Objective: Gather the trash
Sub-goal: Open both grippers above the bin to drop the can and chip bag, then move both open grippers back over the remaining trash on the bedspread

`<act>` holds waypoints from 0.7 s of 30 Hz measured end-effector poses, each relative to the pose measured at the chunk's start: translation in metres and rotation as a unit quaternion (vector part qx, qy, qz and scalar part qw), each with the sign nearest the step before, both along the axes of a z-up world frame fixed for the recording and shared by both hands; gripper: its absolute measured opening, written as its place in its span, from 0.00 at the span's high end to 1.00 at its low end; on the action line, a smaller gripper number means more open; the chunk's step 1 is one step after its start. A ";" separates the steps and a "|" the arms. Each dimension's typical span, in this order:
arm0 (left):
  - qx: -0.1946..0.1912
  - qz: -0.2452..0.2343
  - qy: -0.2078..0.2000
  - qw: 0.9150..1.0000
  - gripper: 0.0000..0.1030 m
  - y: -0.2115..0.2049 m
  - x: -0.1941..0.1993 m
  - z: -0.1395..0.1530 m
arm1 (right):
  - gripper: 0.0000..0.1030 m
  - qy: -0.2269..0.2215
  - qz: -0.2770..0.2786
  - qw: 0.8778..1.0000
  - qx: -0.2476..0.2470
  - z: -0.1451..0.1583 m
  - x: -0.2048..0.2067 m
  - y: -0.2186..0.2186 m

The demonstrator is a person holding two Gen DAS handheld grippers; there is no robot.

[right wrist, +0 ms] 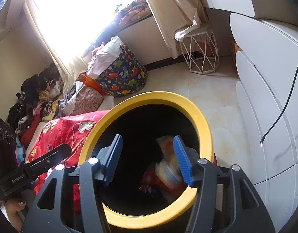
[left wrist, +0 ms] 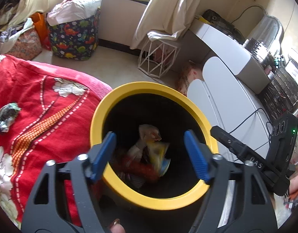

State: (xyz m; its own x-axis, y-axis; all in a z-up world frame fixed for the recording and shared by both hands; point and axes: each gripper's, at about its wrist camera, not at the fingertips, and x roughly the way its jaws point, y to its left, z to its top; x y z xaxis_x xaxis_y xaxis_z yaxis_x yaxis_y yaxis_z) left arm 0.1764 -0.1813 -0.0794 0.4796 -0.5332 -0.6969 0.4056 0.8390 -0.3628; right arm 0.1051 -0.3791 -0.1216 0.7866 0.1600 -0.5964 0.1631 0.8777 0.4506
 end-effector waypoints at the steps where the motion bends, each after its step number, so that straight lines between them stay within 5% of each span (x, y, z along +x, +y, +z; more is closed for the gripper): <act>1: 0.000 0.005 -0.003 1.000 0.25 0.002 -0.001 0.002 | 0.43 -0.001 -0.001 1.000 0.001 0.001 -0.001 0.000; 5: -0.001 0.016 -0.016 1.000 0.11 0.009 -0.008 0.010 | 0.40 -0.002 0.001 1.000 -0.002 0.002 -0.001 -0.001; 21: 0.010 0.070 -0.060 0.996 0.11 0.050 -0.023 0.030 | 0.25 -0.039 0.028 0.998 -0.029 0.029 -0.008 0.030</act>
State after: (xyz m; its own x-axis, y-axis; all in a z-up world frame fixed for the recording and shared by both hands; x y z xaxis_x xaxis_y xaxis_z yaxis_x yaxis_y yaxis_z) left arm 0.1534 -0.1313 -0.0492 0.6284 -0.4419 -0.6403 0.3241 0.8969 -0.3009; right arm 0.0976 -0.3492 -0.0928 0.8221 0.1727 -0.5425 0.0783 0.9095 0.4082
